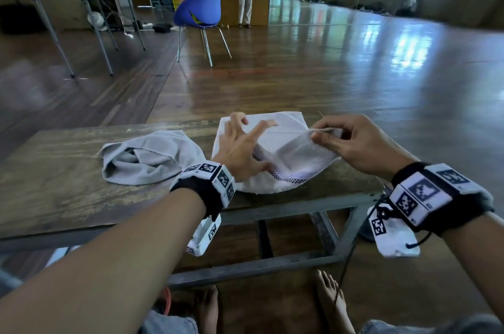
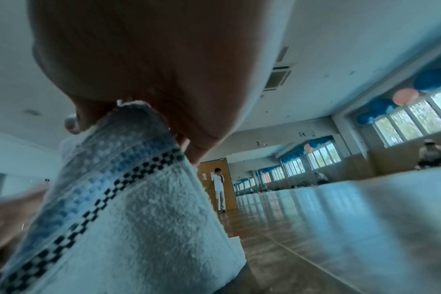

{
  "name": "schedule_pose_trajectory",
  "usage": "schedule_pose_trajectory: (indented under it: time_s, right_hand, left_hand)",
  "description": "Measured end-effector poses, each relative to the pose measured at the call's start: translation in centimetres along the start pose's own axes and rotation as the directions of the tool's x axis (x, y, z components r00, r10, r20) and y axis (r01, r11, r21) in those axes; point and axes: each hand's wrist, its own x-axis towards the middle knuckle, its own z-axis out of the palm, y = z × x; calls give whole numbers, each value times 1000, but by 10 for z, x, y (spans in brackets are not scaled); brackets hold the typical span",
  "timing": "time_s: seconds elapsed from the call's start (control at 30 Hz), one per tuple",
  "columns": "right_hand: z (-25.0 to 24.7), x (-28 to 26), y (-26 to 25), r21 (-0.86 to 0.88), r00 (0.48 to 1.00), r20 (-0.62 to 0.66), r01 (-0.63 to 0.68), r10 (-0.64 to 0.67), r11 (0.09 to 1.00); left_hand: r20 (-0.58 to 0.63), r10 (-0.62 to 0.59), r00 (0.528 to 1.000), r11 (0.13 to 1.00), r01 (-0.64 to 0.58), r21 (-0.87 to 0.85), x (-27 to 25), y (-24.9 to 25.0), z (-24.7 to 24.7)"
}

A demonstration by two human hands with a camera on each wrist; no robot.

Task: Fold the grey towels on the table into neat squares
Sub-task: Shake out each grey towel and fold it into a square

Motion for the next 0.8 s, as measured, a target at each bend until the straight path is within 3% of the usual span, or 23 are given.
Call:
schedule_pose_trajectory:
  time_s: [0.2, 0.3, 0.43, 0.6, 0.7, 0.8]
  right_hand:
    - [6, -7, -11, -49, 995, 99, -18, 23, 999]
    - [11, -8, -18, -27, 996, 84, -1, 3, 1000]
    - [10, -9, -25, -21, 997, -36, 61, -61, 998]
    - [-4, -11, -19, -7, 975, -217, 44, -45, 999]
    - [-17, -11, -12, -37, 952, -303, 41, -51, 998]
    - [-28, -13, -3, -51, 947, -322, -5, -11, 999]
  left_hand:
    - [-61, 137, 989, 990, -139, -24, -7, 45, -15]
    - [22, 123, 992, 988, -120, -97, -10, 52, -18]
    - [99, 92, 991, 986, -76, -150, -8, 39, -19]
    - [206, -28, 978, 1000, 25, 19, -12, 0, -38]
    - [180, -139, 974, 985, 117, 127, -13, -22, -60]
    - [115, -115, 987, 993, 115, 7, -15, -38, -83]
